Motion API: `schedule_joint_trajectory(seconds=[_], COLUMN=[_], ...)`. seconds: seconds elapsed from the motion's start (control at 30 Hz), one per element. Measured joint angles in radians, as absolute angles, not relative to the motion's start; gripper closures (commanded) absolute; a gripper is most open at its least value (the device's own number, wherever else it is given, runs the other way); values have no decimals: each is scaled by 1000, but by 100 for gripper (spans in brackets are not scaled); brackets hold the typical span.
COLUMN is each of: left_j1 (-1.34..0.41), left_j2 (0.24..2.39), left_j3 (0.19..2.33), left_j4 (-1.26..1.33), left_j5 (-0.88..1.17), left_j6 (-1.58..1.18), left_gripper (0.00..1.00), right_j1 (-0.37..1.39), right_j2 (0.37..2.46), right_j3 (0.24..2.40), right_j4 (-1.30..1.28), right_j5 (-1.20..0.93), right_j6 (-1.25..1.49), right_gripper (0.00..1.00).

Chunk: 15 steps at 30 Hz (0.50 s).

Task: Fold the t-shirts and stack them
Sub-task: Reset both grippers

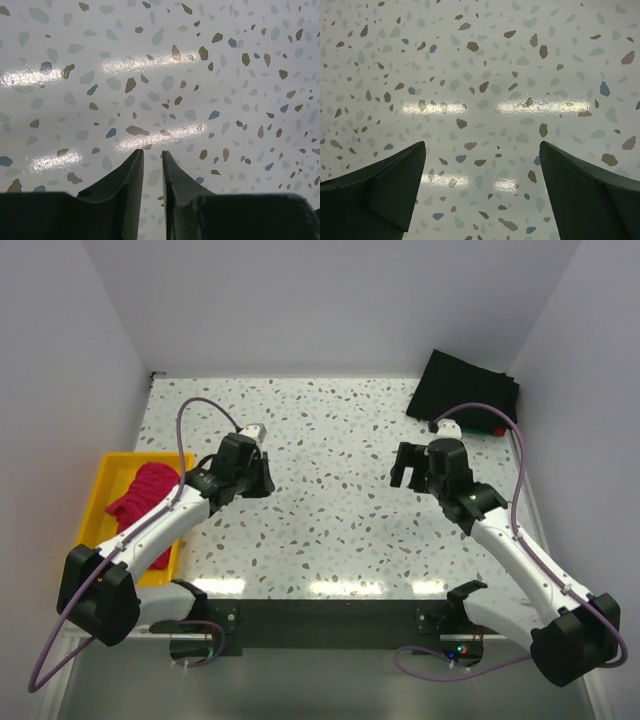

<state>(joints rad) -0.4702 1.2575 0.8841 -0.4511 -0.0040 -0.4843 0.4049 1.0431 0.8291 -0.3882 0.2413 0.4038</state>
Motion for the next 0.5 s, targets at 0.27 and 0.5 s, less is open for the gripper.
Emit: schedule_joint_trajectory(seconds=[0.27, 0.5], left_j1=[-467, -467], left_j2=[1226, 1219], left_j3=[845, 831], left_j4=[-405, -390], left_j5=[-16, -16], left_j6=[-515, -526], left_gripper=[74, 74], right_j1=[405, 405], right_j2=[1016, 1029], right_j3=[807, 774], right_j4=[-407, -411], right_j5=[139, 112], right_j6=[431, 442], right_gripper=[1, 1])
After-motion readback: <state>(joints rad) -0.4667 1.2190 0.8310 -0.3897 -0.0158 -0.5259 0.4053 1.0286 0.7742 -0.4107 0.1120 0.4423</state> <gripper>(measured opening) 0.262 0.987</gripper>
